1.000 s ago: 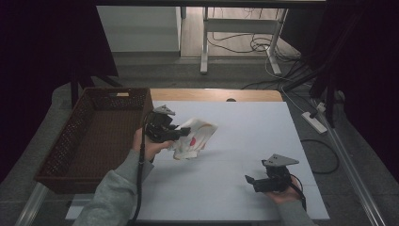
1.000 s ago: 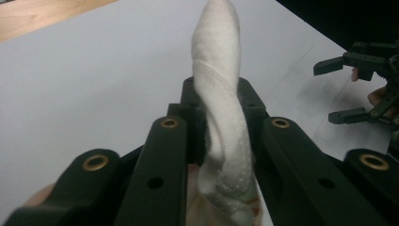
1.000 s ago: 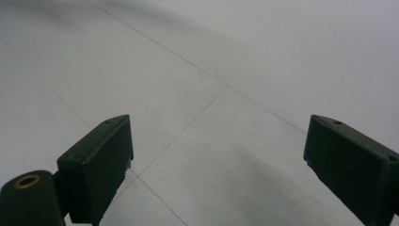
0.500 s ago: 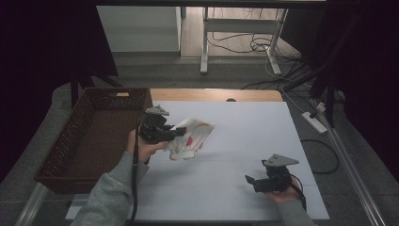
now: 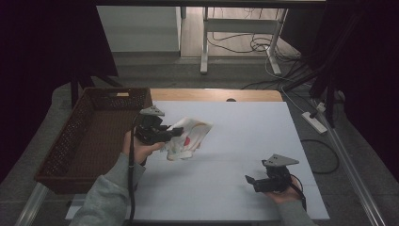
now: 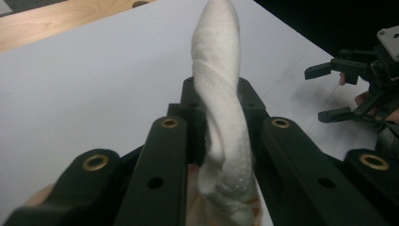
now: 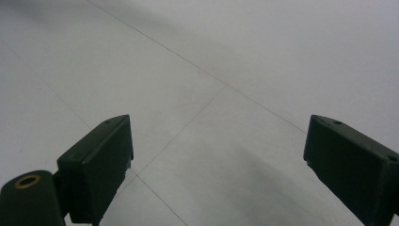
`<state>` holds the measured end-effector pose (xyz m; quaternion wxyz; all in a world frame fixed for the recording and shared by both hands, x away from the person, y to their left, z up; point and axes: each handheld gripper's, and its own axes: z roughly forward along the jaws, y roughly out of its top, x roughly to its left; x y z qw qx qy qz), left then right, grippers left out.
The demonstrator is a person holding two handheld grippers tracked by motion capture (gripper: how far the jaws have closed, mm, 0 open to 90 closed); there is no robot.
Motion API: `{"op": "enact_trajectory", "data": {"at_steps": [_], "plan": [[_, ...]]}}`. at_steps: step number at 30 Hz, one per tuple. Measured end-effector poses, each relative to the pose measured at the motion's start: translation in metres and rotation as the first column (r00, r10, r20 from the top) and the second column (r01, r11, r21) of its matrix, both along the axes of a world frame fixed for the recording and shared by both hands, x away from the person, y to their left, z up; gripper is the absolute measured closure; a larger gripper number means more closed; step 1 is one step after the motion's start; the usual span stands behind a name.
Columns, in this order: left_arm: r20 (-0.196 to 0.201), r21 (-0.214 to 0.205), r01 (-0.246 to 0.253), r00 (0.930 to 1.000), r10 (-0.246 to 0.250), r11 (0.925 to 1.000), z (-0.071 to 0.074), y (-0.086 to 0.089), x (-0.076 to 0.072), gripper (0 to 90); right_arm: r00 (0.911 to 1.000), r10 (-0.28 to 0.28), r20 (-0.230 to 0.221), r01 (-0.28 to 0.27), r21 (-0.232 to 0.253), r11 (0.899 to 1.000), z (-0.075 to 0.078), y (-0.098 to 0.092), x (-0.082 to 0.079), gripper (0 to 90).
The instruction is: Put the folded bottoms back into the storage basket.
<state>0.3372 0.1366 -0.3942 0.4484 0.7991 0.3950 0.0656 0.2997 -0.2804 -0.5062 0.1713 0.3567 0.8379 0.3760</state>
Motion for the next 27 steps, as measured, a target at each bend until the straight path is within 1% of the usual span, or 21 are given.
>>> {"op": "enact_trajectory", "data": {"at_steps": [2,11,18,27], "plan": [[0.008,-0.004,-0.002,1.0,0.002,1.0,0.001,0.002,-0.002,77.5,1.0,0.0,0.0,0.0,-0.001,1.0,0.0,0.0,0.0,9.3],[0.019,-0.015,-0.003,0.9998,0.003,0.9999,0.003,0.007,-0.008,77.5,1.0,-0.002,0.0,0.002,-0.001,1.0,0.0,0.0,0.0,9.3],[0.023,-0.018,-0.002,0.9997,0.003,0.9998,0.004,0.011,-0.01,77.6,1.0,-0.005,0.0,0.005,-0.004,1.0,0.0,0.0,0.0,9.3],[0.029,-0.034,-0.015,0.9994,0.016,0.9993,0.005,0.019,-0.014,77.6,1.0,-0.006,-0.001,0.006,-0.004,1.0,0.0,0.0,0.0,9.3]]}}
